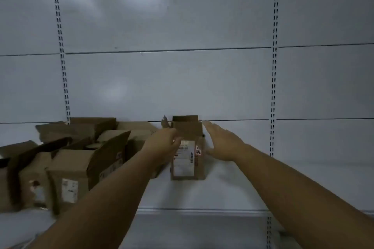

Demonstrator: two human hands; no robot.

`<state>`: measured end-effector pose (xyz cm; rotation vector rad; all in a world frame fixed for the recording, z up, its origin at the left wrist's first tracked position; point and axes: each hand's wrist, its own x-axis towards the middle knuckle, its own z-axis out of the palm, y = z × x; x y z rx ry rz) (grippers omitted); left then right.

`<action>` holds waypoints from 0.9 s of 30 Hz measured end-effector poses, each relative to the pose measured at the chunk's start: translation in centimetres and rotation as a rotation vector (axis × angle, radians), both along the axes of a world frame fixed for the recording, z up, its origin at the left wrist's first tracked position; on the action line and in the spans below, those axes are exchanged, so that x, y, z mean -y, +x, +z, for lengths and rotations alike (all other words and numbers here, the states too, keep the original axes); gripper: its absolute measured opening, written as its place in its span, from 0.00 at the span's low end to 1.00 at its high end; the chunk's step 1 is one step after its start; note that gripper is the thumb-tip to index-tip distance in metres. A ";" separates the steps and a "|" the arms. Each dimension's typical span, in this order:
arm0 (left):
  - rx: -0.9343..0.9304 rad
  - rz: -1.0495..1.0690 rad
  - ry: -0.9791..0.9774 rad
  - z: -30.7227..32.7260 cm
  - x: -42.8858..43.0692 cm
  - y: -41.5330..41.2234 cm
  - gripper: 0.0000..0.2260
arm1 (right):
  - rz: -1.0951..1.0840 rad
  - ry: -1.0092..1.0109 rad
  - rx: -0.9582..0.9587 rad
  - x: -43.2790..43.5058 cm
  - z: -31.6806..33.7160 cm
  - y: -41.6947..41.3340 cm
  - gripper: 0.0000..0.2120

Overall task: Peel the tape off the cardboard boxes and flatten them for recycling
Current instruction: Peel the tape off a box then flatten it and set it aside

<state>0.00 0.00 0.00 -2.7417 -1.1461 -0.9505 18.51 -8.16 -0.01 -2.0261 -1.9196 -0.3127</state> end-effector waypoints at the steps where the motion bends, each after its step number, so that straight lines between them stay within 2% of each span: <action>1: -0.017 0.014 -0.013 -0.2 -0.2 -0.4 0.10 | 0.012 0.043 -0.019 -0.9 0.5 -0.2 0.45; 3: -0.052 0.023 -0.004 -0.6 -0.8 -1.2 0.12 | 0.005 0.077 -0.100 -2.4 1.4 -0.8 0.44; 4: -0.073 0.021 -0.010 -0.9 -1.3 -1.5 0.13 | -0.002 0.093 -0.155 -3.2 1.8 -1.2 0.41; 8: -0.069 -0.034 -0.113 -1.2 -2.4 -2.5 0.18 | -0.076 0.189 -0.228 -5.4 1.6 -2.0 0.18; 10: -0.077 -0.064 -0.186 -1.5 -2.3 -3.0 0.19 | -0.120 0.190 -0.204 -6.0 1.3 -2.0 0.11; 12: -0.081 -0.087 -0.250 -2.2 -2.6 -3.4 0.20 | -0.091 0.137 -0.224 -6.6 0.6 -2.2 0.08; 14: -0.052 -0.102 -0.333 -3.1 -3.0 -3.7 0.21 | -0.077 0.134 -0.241 -7.0 -0.1 -2.2 0.10; 17: 0.082 -0.199 -0.438 -4.8 -4.0 -4.1 0.23 | -0.116 0.233 -0.232 -6.4 -0.4 -1.7 0.06; 19: 0.331 -0.322 -0.495 -6.4 -4.5 -4.3 0.25 | -0.176 0.343 -0.286 -5.7 -0.4 -0.5 0.08; 21: 0.607 -0.371 -0.501 -8.0 -5.1 -4.3 0.31 | -0.212 0.448 -0.414 -4.8 -0.8 0.9 0.08; 23: 0.733 -0.350 -0.524 -9.0 -5.2 -3.9 0.43 | -0.183 0.547 -0.651 -3.7 -1.4 1.5 0.07; 24: 0.767 -0.361 -0.582 -9.2 -5.0 -3.5 0.47 | -0.135 0.588 -0.833 -3.1 -1.7 1.3 0.07; 26: 0.787 -0.471 -0.808 -9.0 -4.1 -2.5 0.48 | -0.044 0.608 -1.185 -1.8 -2.5 0.4 0.08; 27: 0.802 -0.543 -0.906 -8.7 -3.6 -1.9 0.45 | -0.017 0.597 -1.298 -1.2 -3.0 0.0 0.08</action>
